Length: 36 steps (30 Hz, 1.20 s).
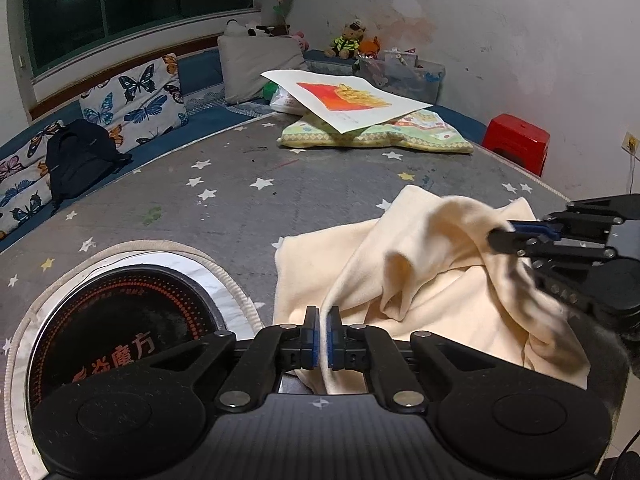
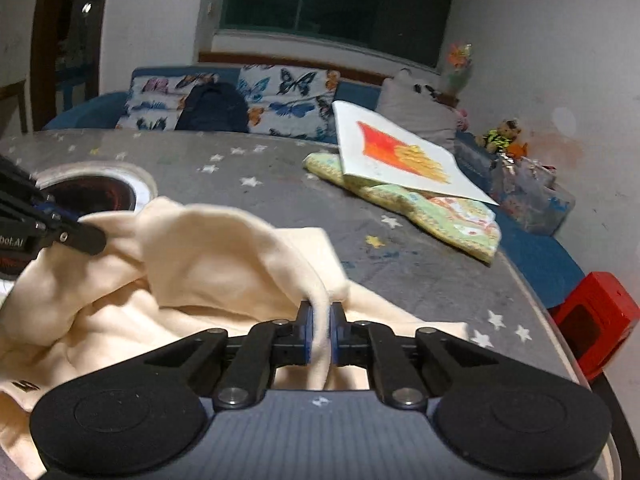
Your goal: Fold clothes
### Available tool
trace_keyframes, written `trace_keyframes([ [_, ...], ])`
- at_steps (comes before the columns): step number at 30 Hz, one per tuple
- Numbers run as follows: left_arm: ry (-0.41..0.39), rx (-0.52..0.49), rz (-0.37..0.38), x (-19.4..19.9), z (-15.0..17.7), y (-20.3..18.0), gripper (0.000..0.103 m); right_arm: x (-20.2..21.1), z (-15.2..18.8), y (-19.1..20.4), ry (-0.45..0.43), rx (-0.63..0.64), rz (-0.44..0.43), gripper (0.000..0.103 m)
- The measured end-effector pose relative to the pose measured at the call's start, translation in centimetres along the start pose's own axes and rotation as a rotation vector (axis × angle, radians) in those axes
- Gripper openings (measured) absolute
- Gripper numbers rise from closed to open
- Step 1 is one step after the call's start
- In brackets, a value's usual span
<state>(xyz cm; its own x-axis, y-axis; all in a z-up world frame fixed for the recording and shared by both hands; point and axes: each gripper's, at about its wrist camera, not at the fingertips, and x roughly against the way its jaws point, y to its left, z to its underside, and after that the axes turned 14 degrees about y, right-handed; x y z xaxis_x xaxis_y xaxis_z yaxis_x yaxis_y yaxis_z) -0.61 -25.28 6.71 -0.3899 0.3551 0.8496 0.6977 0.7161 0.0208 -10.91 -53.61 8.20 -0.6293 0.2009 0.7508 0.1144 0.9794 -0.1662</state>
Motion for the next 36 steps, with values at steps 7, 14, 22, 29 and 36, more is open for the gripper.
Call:
trace_keyframes([
  [7, -0.026, 0.037, -0.034, 2.1, 1.6, 1.5, 0.003, 4.0, 2.1, -1.9, -0.063, -0.057, 0.052, 0.006],
  [14, -0.042, 0.098, -0.058, 4.7, 5.0, 3.6, 0.003, 7.3, 6.1, -4.3, -0.051, -0.144, 0.092, 0.006],
  [22, -0.019, 0.181, -0.063, 6.0, 9.1, 5.5, 0.003, 7.7, 10.4, -5.6, 0.027, -0.256, 0.093, 0.006],
  [29, 0.008, 0.223, -0.065, 5.9, 10.8, 6.1, 0.003, 7.5, 12.2, -5.5, 0.071, -0.284, 0.090, 0.007],
  [36, 0.008, 0.237, -0.083, 6.6, 12.2, 6.2, 0.003, 7.4, 12.6, -4.8, 0.087, -0.277, 0.082, 0.007],
])
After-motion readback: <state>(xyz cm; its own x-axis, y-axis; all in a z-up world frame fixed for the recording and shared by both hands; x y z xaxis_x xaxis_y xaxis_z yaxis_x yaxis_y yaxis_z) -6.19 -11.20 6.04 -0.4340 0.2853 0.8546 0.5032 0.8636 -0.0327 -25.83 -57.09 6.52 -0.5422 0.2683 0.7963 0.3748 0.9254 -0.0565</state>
